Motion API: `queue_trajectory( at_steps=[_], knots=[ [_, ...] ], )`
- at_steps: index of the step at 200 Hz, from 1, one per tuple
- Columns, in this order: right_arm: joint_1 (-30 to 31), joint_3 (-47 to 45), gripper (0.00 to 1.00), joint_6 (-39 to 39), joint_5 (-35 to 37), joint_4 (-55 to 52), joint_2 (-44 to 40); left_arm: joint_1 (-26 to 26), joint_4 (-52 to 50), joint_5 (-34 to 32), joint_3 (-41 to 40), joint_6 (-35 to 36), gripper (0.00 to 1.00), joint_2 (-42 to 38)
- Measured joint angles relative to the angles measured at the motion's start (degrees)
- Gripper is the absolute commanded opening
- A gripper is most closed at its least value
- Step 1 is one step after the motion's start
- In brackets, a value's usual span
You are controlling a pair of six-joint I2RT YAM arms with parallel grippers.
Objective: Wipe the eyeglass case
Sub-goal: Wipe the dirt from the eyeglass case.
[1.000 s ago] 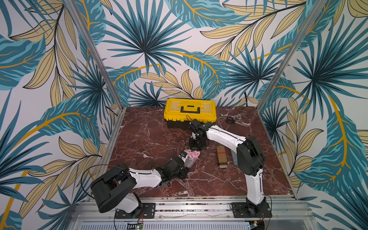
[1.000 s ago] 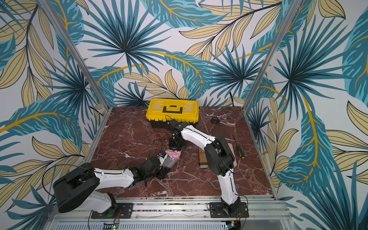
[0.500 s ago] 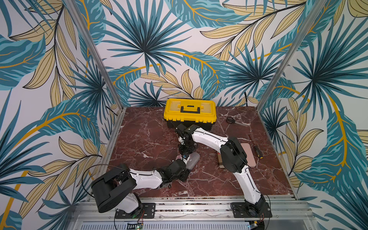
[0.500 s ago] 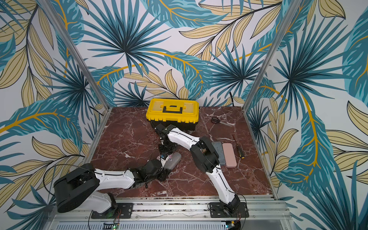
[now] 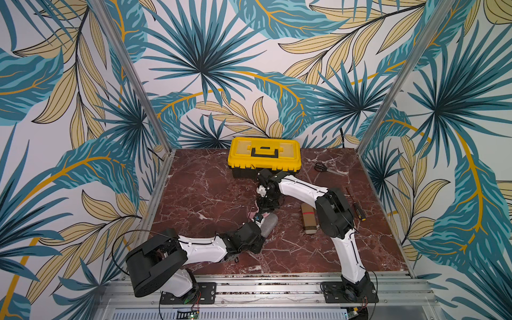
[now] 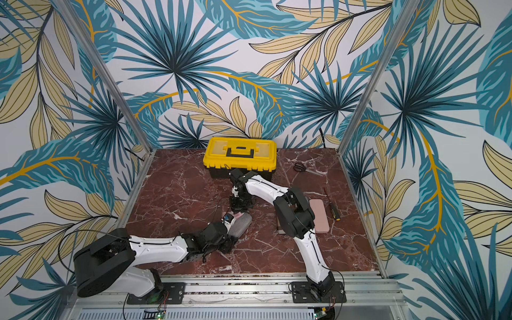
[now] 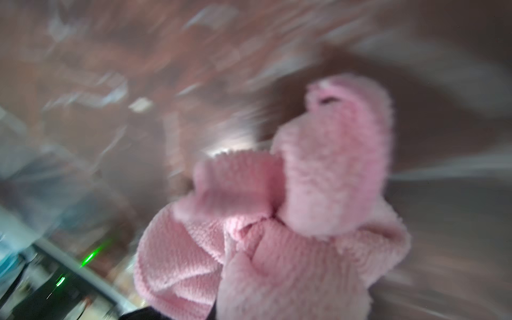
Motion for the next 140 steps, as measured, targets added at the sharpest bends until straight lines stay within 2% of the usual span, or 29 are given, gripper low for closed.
queue_trajectory(
  at_steps=[27, 55, 89, 120, 140],
  knots=[
    [-4.09, -2.75, 0.0, -0.94, 7.72, -3.08, -2.38, 0.33, -0.59, -2.08, 0.04, -2.01, 0.21, -0.02],
    [-4.0, -5.9, 0.0, -1.09, 11.65, -4.81, -4.37, 0.96, -1.31, -3.76, 0.26, -3.32, 0.21, 0.02],
    [-3.96, -9.62, 0.0, 1.44, 8.72, -1.77, -6.71, 1.16, -0.63, -2.75, 0.31, -3.23, 0.21, 0.26],
    [-3.61, -14.58, 0.0, 8.61, 2.1, 5.95, -9.29, 1.51, 0.87, -0.59, 1.09, -3.21, 0.21, 1.42],
    [-2.1, -19.54, 0.0, 12.72, 1.84, 10.75, -12.44, 1.79, -0.02, -0.35, 1.97, -3.5, 0.21, 1.84]
  ],
)
